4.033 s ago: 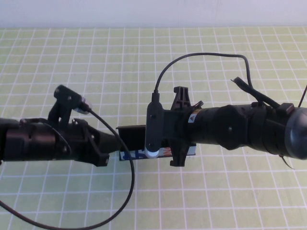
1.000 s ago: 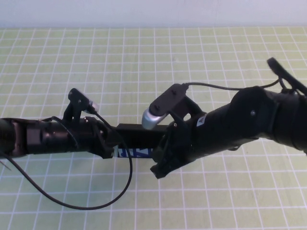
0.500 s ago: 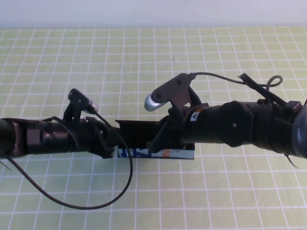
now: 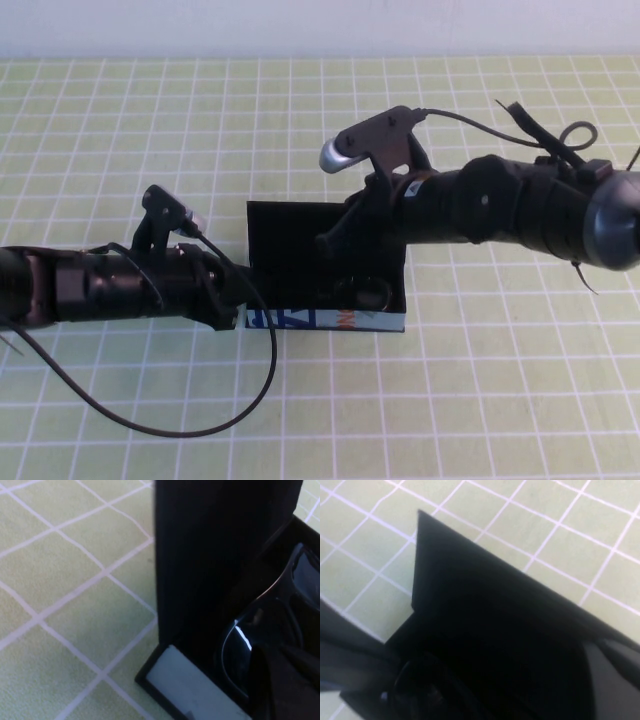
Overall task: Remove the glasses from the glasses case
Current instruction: Pick up the glasses from the glasses case
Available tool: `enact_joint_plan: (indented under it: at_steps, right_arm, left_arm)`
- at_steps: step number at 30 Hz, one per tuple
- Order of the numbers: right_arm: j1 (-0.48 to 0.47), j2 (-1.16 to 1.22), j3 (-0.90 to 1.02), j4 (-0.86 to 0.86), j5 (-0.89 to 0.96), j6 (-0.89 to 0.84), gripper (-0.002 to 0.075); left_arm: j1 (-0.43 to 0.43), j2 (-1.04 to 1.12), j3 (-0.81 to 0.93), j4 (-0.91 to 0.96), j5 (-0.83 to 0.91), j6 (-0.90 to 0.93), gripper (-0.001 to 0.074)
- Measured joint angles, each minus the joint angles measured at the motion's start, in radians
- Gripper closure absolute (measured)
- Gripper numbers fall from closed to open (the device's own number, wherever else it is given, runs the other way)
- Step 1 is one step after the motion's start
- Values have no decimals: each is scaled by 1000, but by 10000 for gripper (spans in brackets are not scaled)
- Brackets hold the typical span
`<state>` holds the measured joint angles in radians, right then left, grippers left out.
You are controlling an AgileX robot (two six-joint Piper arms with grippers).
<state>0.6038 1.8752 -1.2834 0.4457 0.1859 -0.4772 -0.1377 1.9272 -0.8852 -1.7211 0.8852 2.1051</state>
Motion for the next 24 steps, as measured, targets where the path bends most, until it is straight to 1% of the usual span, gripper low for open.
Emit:
enact_joint_plan:
  at_steps: [9, 15, 24]
  right_arm:
    - [-44, 165, -186, 23, 190, 0, 743]
    - [-65, 203, -214, 40, 252, 2, 743]
    - [-74, 205, -218, 46, 293, 2, 743]
  left_arm:
    - [0, 0, 0, 0, 0, 0, 739]
    - [0, 0, 0, 0, 2, 0, 739]
    - [0, 0, 0, 2, 2, 0, 739]
